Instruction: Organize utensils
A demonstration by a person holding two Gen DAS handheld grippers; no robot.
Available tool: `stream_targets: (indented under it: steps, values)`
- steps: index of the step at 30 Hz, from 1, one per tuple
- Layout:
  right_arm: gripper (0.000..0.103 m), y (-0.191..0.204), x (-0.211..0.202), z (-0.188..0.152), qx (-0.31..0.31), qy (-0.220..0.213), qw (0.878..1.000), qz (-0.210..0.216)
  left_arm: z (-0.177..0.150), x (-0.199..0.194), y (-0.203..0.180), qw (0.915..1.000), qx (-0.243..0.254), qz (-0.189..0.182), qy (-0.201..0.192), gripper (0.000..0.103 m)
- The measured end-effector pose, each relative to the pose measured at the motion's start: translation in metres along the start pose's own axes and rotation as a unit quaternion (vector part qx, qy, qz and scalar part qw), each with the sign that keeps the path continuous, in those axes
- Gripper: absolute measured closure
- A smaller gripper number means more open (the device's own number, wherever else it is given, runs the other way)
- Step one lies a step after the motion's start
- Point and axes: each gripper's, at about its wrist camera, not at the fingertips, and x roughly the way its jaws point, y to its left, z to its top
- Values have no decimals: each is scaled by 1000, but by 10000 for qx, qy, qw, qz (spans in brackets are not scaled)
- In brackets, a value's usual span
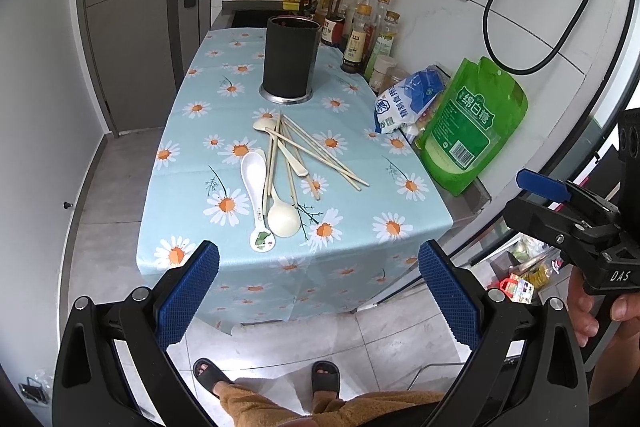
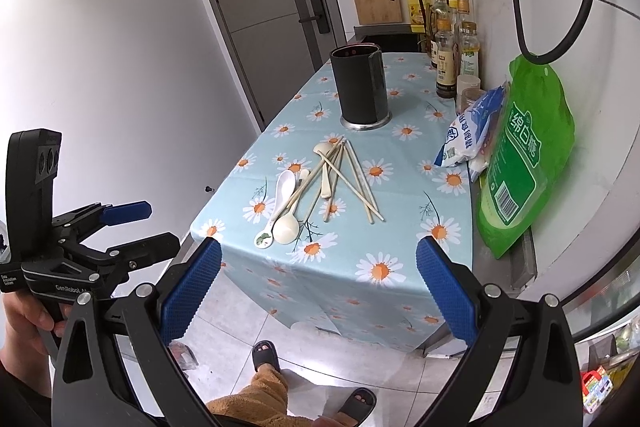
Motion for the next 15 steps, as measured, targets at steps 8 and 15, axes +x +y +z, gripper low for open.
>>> stream_targets:
  steps: [8, 15]
  values:
    - [6, -7, 0, 0, -38, 58, 10000, 52, 0, 6, -5, 9999, -72, 91, 73, 7]
    - [6, -21, 3, 3, 8, 158, 9997, 196, 0, 11, -3, 9992, -280, 198, 202, 7]
